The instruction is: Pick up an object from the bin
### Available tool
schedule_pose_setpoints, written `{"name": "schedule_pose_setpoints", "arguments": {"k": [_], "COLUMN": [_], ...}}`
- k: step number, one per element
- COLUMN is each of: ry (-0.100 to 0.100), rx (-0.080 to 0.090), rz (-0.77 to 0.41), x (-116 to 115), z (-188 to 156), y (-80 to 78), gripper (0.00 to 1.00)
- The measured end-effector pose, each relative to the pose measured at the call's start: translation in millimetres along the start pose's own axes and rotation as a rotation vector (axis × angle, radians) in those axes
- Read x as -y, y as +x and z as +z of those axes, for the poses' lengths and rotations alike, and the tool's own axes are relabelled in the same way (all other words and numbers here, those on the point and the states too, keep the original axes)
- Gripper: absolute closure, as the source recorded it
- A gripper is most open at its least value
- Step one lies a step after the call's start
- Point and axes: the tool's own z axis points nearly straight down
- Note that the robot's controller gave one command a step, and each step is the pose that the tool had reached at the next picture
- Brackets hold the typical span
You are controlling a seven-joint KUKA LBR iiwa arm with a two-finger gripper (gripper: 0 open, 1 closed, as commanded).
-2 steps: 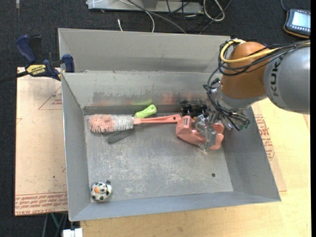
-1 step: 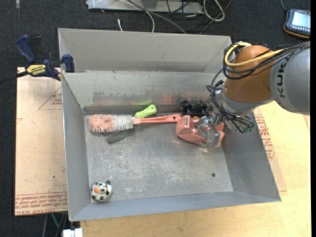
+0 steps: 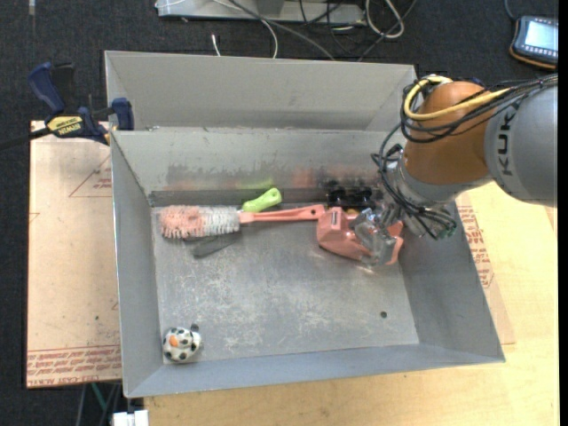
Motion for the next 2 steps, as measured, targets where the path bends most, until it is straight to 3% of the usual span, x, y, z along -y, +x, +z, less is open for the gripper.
{"name": "schedule_pose_setpoints", "arguments": {"k": [1, 2], "ry": [-0.018, -0.006], "rx": [0.000, 0.003], "rz": [0.034, 0.002], "x": [3, -1], "z": [8, -99], "y": [-8.4, -15.2], "gripper": [1.00, 0.00]}}
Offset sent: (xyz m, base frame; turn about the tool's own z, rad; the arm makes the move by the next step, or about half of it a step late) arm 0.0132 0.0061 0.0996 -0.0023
